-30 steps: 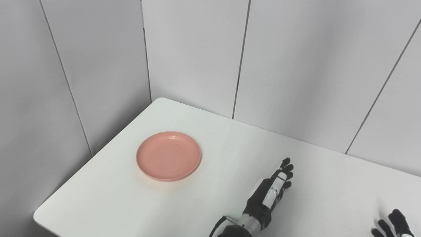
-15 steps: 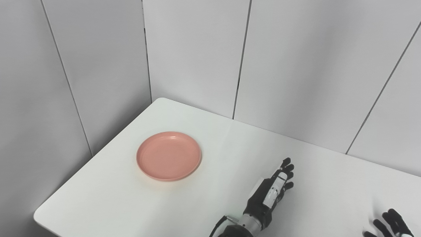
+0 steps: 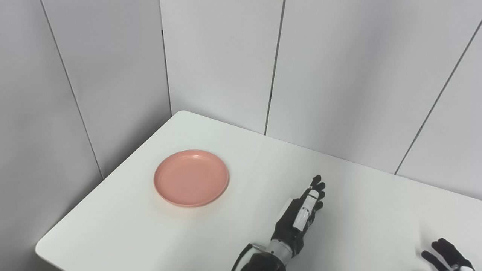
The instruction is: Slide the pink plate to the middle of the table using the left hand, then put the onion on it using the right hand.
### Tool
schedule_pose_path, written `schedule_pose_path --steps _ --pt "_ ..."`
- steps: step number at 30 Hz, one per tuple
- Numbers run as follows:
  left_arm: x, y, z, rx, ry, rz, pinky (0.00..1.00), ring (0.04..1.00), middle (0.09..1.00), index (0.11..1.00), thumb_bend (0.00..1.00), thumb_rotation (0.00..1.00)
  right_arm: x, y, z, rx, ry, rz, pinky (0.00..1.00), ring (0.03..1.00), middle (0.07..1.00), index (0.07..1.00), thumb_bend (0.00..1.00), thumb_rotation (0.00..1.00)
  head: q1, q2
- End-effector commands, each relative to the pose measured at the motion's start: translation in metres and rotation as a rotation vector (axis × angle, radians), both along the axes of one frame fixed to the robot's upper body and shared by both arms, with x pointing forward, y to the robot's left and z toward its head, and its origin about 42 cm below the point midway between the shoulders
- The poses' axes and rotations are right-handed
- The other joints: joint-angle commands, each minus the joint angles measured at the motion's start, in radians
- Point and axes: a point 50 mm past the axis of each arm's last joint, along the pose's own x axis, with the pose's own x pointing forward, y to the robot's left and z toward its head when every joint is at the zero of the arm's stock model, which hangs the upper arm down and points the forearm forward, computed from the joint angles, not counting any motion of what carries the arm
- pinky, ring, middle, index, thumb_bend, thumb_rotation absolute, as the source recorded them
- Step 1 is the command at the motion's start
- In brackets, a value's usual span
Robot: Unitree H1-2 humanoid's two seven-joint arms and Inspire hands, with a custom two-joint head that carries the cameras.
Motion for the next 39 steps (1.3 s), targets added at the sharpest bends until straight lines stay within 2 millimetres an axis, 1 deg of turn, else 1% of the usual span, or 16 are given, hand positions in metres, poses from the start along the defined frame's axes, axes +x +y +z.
schedule_pose_path --steps 1,5,9,11,14,19,21,23,25,27,30,33,37,39 --pt "-0.007 -0.017 0.019 -0.072 -0.042 -0.002 1.00 1.000 1.000 0.999 0.41 1.00 0.002 0.003 -0.003 0.016 -0.006 0.001 0.38 0.706 0.774 0.743 0.36 0.84 0.001 0.000" --pt "-0.007 -0.008 0.033 -0.067 -0.068 0.013 1.00 1.000 1.000 0.993 0.42 1.00 0.001 0.004 -0.004 0.023 -0.007 0.001 0.36 0.691 0.762 0.727 0.38 0.83 -0.001 0.002" --pt "-0.007 0.000 0.047 -0.073 -0.125 0.038 1.00 0.999 0.995 0.984 0.41 1.00 0.001 0.004 -0.004 0.021 -0.004 0.002 0.35 0.686 0.758 0.714 0.40 0.82 0.000 0.001" --pt "-0.007 0.003 0.052 -0.071 -0.144 0.044 1.00 0.995 0.995 0.986 0.42 1.00 0.001 0.004 -0.004 0.016 -0.003 0.002 0.34 0.683 0.759 0.708 0.37 0.83 0.000 0.001" --pt "-0.006 0.007 0.063 -0.074 -0.164 0.059 1.00 0.991 0.993 0.981 0.43 1.00 0.002 0.003 -0.006 0.026 -0.012 0.003 0.34 0.680 0.755 0.700 0.36 0.83 0.002 0.002" --pt "-0.006 0.012 0.076 -0.073 -0.184 0.073 1.00 0.987 0.996 0.983 0.42 1.00 0.002 0.003 -0.004 0.024 0.002 -0.004 0.33 0.684 0.754 0.693 0.37 0.82 0.003 0.004" --pt "-0.005 0.017 0.081 -0.054 -0.202 0.086 1.00 0.993 0.999 0.994 0.42 1.00 0.001 0.003 -0.004 0.025 -0.004 0.000 0.32 0.687 0.756 0.693 0.37 0.81 0.003 0.004" --pt "-0.005 0.023 0.086 -0.053 -0.219 0.099 0.99 0.996 1.000 0.999 0.41 1.00 0.001 0.003 -0.004 0.027 -0.003 0.000 0.32 0.685 0.754 0.689 0.35 0.81 0.005 0.005" --pt "-0.006 0.028 0.091 -0.064 -0.232 0.112 0.99 0.999 1.000 1.000 0.40 1.00 0.001 0.004 -0.004 0.026 -0.002 0.000 0.32 0.683 0.752 0.686 0.34 0.82 0.006 0.006" --pt "-0.006 0.032 0.094 -0.068 -0.239 0.125 1.00 1.000 1.000 1.000 0.42 1.00 0.001 0.004 -0.004 0.023 -0.002 0.000 0.32 0.679 0.751 0.684 0.34 0.83 0.006 0.006" --pt "-0.003 0.045 0.098 -0.043 -0.260 0.171 0.97 0.987 0.998 0.984 0.43 1.00 0.002 0.005 -0.006 0.029 -0.001 0.000 0.31 0.675 0.748 0.679 0.34 0.83 0.006 0.003" --pt "-0.002 0.054 0.101 -0.034 -0.271 0.199 0.96 0.974 0.989 0.967 0.43 1.00 0.002 0.005 -0.005 0.026 -0.003 0.000 0.31 0.677 0.747 0.675 0.33 0.83 0.007 0.002" --pt "0.001 0.070 0.108 -0.014 -0.305 0.242 0.95 0.962 0.979 0.955 0.43 1.00 0.002 0.006 -0.005 0.030 0.003 -0.005 0.30 0.671 0.739 0.662 0.33 0.83 0.009 0.002" --pt "0.002 0.079 0.112 -0.015 -0.308 0.261 0.97 0.965 0.980 0.959 0.43 1.00 0.002 0.007 -0.005 0.035 0.004 -0.004 0.30 0.676 0.745 0.665 0.32 0.84 0.009 0.002"
